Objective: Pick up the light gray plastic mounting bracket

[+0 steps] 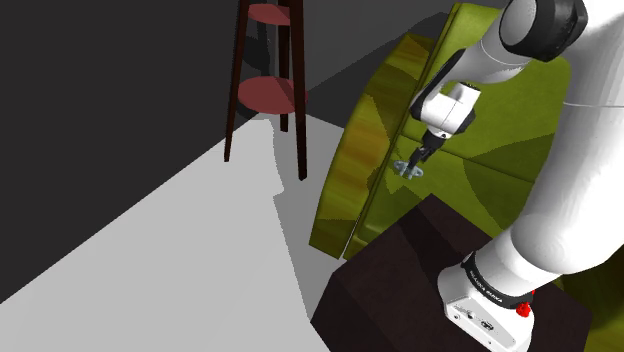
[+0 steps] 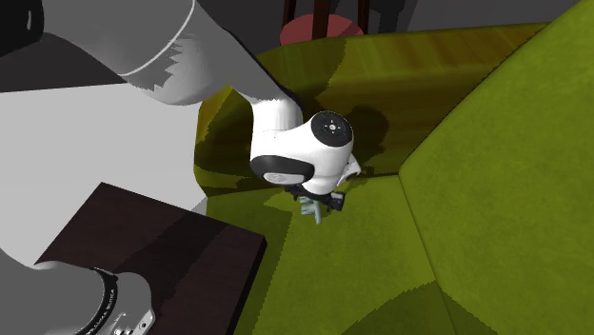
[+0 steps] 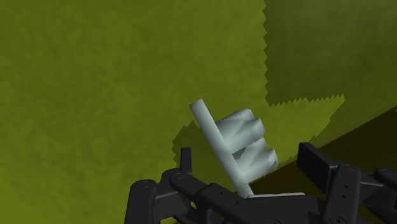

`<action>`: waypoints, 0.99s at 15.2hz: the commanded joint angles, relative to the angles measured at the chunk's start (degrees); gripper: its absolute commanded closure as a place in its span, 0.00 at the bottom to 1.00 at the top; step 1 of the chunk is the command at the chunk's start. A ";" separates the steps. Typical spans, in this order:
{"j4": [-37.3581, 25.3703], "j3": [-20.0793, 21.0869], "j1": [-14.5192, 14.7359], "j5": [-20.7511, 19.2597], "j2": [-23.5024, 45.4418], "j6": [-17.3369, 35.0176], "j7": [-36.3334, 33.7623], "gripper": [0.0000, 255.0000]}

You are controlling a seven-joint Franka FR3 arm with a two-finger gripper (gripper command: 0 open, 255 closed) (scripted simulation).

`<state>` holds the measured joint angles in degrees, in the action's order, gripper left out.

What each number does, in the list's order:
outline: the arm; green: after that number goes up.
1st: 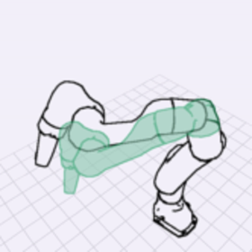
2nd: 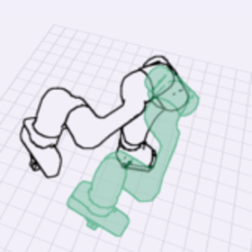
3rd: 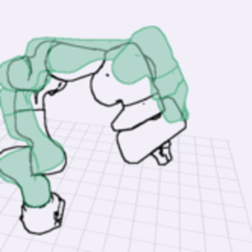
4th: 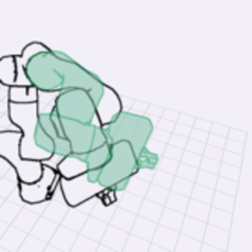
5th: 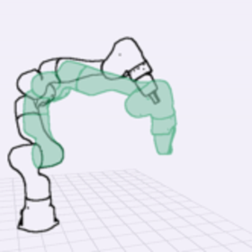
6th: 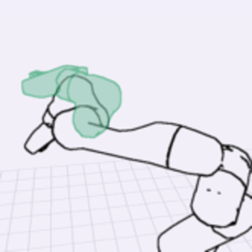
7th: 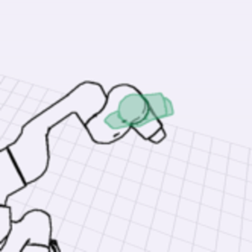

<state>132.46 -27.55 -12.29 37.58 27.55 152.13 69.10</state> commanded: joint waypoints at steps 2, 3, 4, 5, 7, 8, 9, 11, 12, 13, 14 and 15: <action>-0.96 2.17 -1.74 2.53 2.54 1.44 2.06 0.00; -1.27 2.82 -2.24 3.25 3.31 1.88 2.62 0.00; -1.60 3.46 -2.74 3.95 4.09 2.32 3.17 0.00; -2.13 4.46 -3.52 5.02 5.31 3.00 4.02 0.00; -2.13 4.47 -3.54 5.01 5.30 3.00 4.02 0.00; -2.07 4.48 -3.52 5.02 5.27 3.04 4.01 1.00; -2.10 4.42 -3.53 4.96 5.25 2.98 4.01 1.00; -2.21 4.46 -3.52 4.98 5.35 2.97 3.96 1.00; -2.29 4.45 -3.52 4.96 5.39 2.92 3.93 1.00; -2.35 4.40 -3.47 4.88 5.38 2.85 3.83 1.00; -2.41 4.47 -3.50 4.95 5.48 2.88 3.85 1.00; -2.35 4.36 -3.50 4.84 5.36 2.81 3.86 1.00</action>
<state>130.29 -23.37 -15.94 42.41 32.76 154.97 72.96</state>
